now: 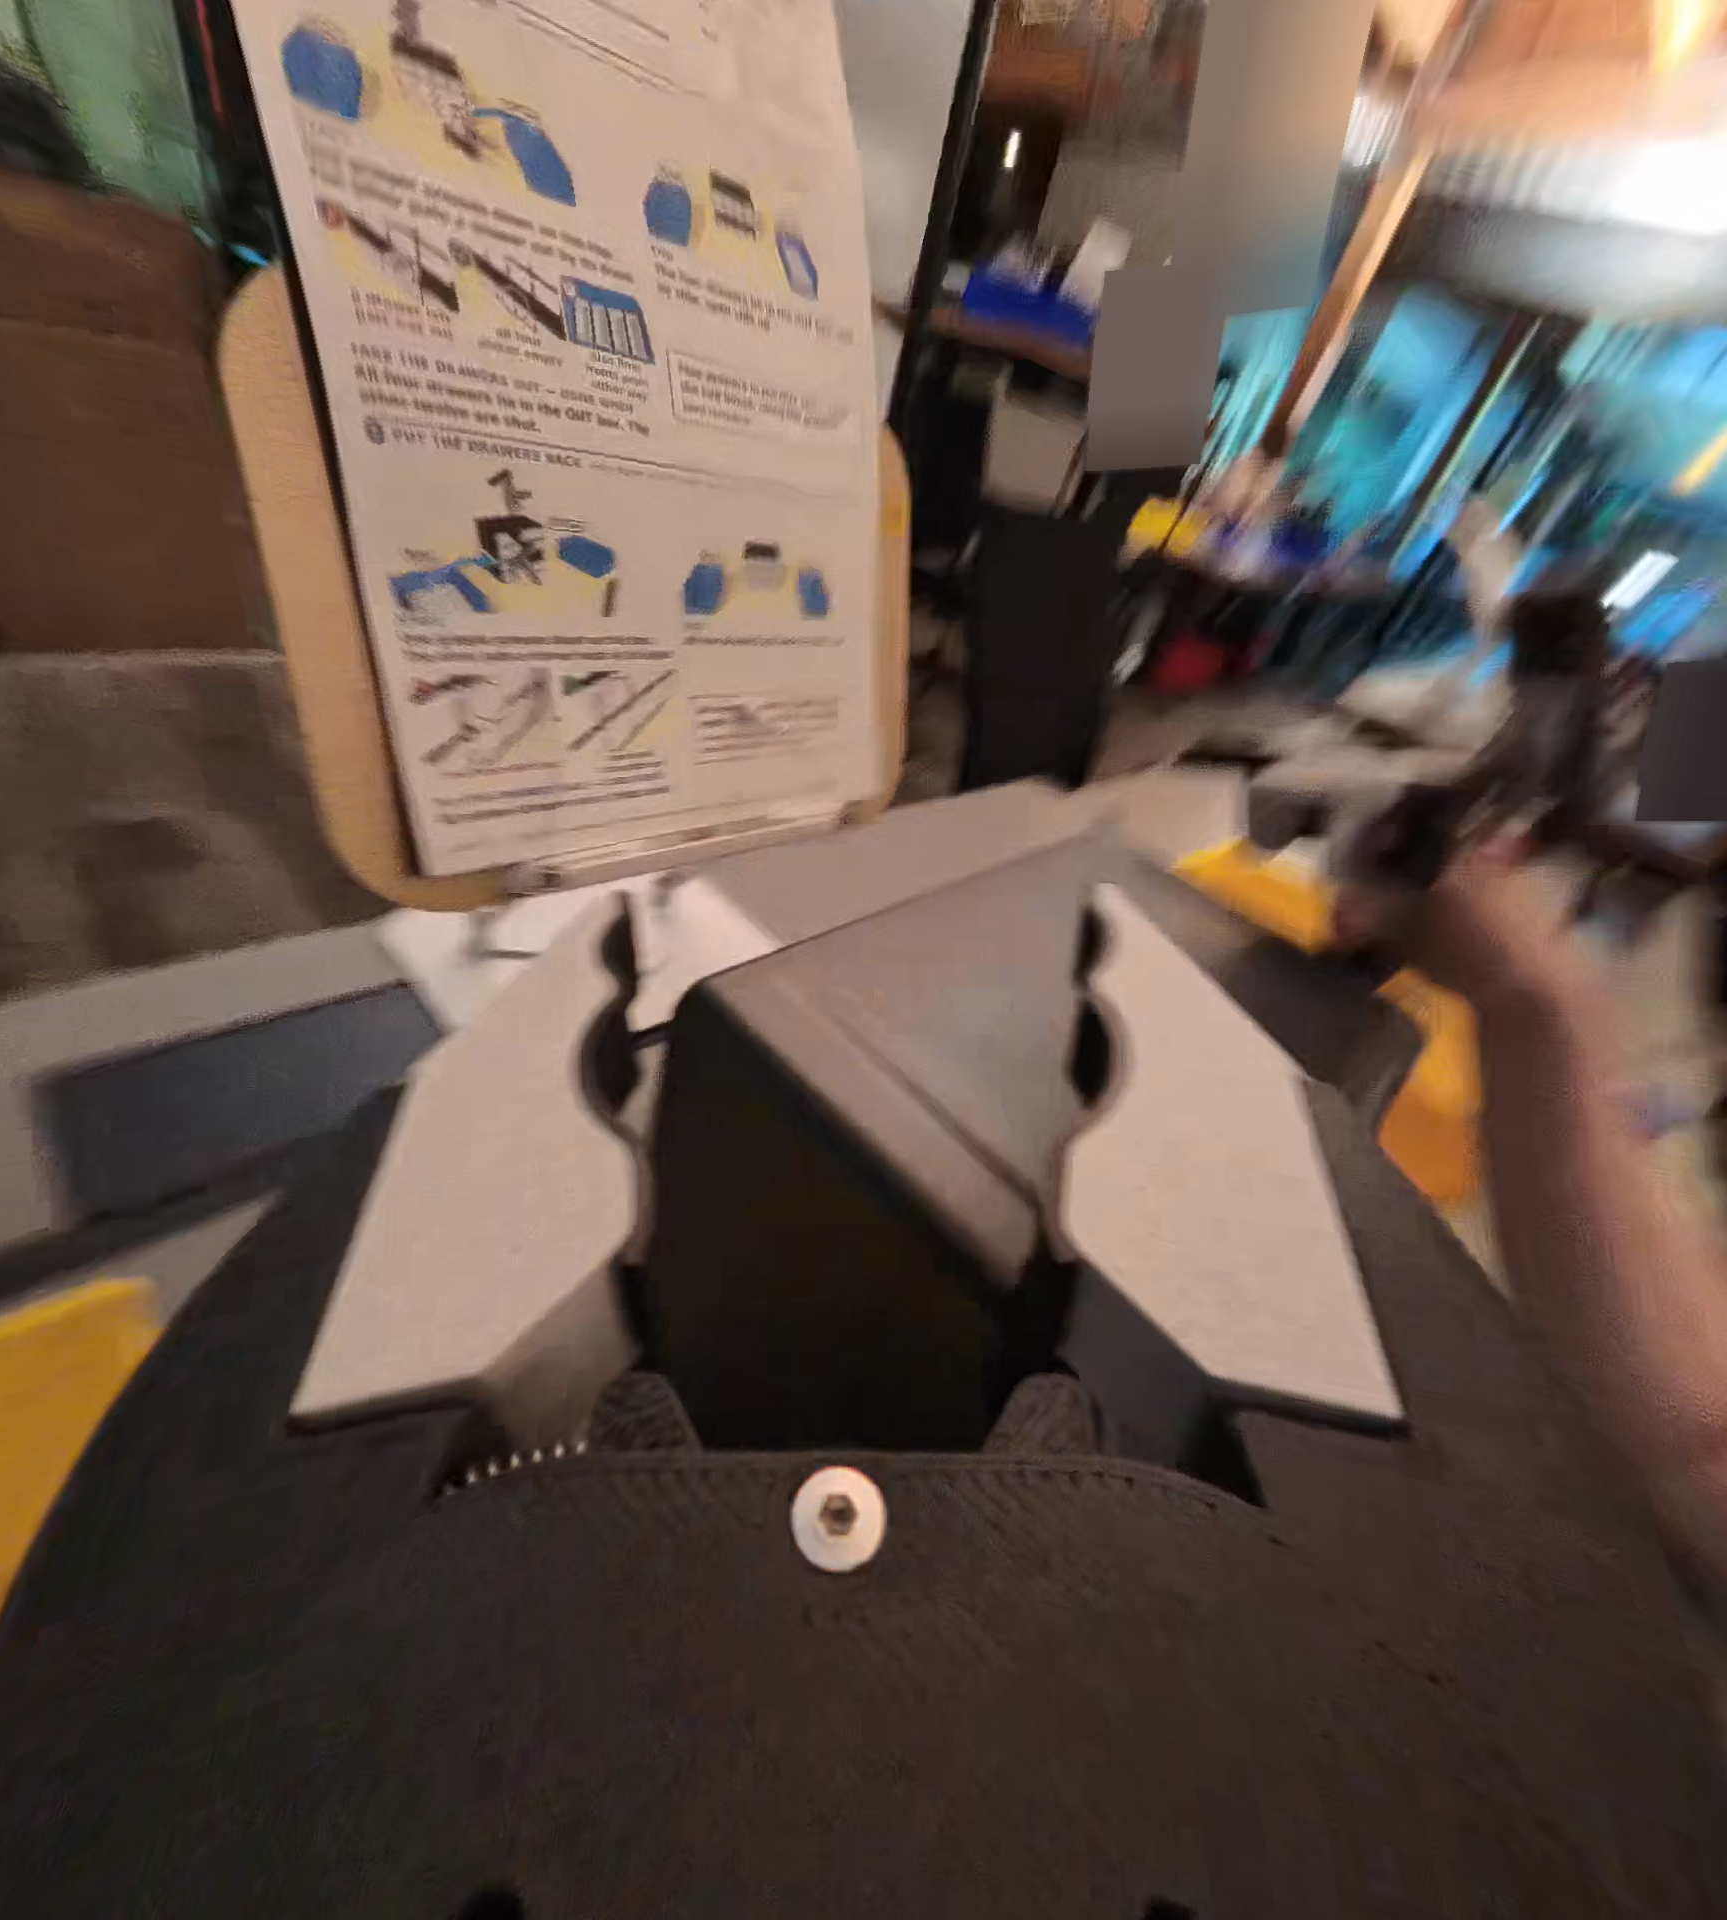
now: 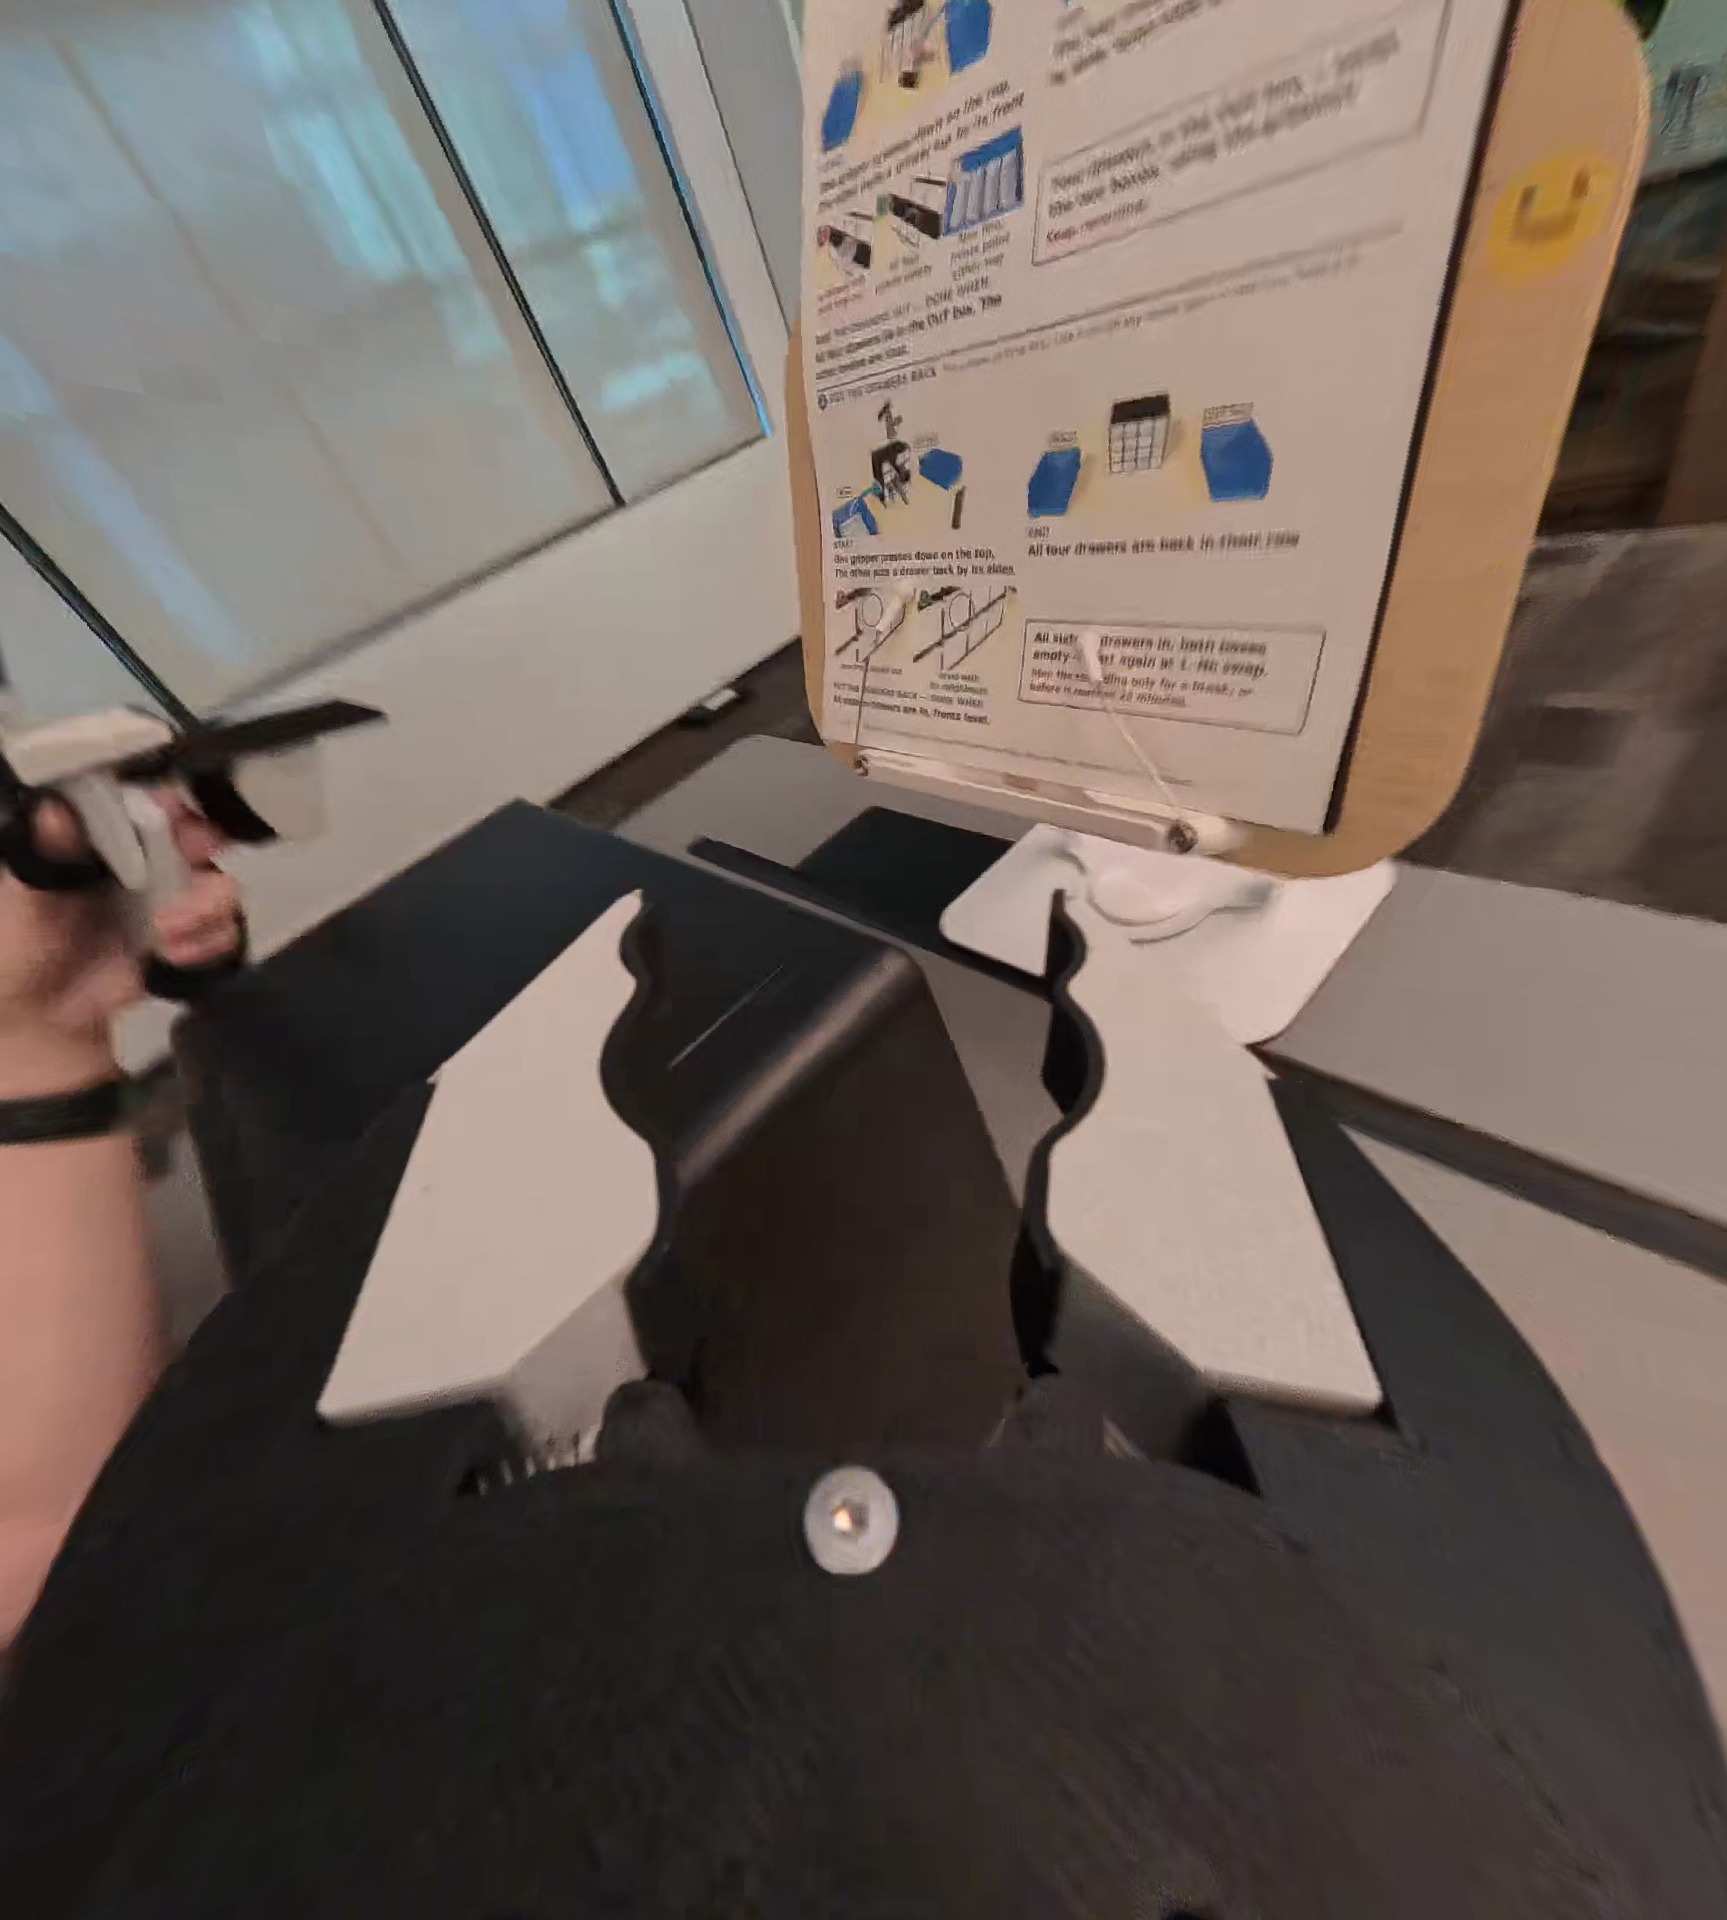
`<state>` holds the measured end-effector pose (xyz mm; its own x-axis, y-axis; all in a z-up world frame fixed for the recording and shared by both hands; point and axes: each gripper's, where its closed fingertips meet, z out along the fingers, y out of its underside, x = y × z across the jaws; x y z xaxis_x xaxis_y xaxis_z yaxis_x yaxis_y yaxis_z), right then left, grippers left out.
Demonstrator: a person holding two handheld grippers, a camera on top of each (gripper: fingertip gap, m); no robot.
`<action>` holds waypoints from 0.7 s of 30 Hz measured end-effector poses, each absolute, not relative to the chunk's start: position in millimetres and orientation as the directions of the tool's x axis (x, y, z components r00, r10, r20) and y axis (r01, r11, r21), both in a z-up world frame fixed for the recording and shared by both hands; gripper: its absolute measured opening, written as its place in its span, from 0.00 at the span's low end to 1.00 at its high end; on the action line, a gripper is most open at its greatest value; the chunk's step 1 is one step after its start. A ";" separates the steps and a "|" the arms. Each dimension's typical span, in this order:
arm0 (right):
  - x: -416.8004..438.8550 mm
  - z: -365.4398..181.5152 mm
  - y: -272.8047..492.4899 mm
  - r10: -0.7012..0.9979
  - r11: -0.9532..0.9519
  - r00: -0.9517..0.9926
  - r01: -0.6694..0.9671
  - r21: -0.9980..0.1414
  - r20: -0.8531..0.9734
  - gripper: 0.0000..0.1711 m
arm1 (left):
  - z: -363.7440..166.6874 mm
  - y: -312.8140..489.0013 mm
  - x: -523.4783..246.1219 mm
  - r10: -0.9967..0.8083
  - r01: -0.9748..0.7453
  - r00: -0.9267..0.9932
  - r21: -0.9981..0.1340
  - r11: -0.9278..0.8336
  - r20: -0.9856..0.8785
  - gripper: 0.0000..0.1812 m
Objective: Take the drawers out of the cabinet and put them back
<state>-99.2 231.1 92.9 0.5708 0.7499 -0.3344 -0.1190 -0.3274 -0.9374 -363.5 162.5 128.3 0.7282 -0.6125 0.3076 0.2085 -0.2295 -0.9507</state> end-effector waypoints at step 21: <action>-128.9 30.9 178.8 0.576 -0.783 0.449 0.064 -0.619 -0.683 0.46 | 36.9 160.6 -335.4 -0.458 0.123 0.660 -0.687 -0.716 0.596 0.67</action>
